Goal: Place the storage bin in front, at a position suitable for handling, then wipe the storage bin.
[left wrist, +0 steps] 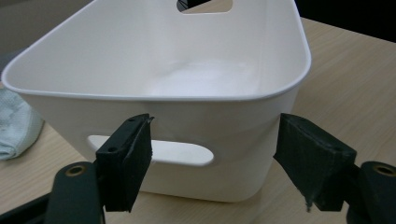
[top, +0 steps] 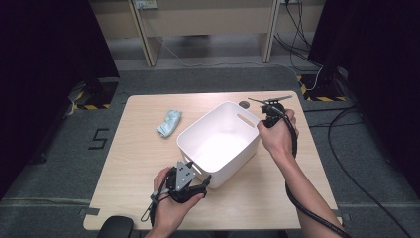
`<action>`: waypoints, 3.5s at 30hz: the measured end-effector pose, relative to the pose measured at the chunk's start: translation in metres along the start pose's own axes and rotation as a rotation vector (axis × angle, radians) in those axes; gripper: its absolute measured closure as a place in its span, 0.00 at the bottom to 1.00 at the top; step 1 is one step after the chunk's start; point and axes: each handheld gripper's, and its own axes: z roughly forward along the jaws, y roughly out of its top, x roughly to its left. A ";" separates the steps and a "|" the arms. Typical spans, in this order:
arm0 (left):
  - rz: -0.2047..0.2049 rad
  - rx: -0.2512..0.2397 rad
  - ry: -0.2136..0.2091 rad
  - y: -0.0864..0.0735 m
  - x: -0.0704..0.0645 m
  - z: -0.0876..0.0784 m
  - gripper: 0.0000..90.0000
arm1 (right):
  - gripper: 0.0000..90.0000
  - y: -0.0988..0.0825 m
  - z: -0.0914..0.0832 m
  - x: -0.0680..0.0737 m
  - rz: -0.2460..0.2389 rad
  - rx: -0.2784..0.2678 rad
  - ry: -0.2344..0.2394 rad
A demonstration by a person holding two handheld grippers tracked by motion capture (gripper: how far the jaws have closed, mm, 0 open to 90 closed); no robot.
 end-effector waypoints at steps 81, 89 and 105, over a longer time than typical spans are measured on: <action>-0.125 -0.021 0.023 -0.015 0.108 0.012 0.43 | 0.67 -0.045 -0.045 -0.024 -0.103 -0.225 0.210; -0.182 -0.029 0.067 -0.029 0.120 0.004 0.42 | 0.61 -0.052 -0.060 -0.057 -0.056 -0.266 0.203; -0.196 0.016 0.143 -0.017 0.158 0.021 0.49 | 0.68 -0.054 -0.039 -0.059 -0.058 -0.182 0.189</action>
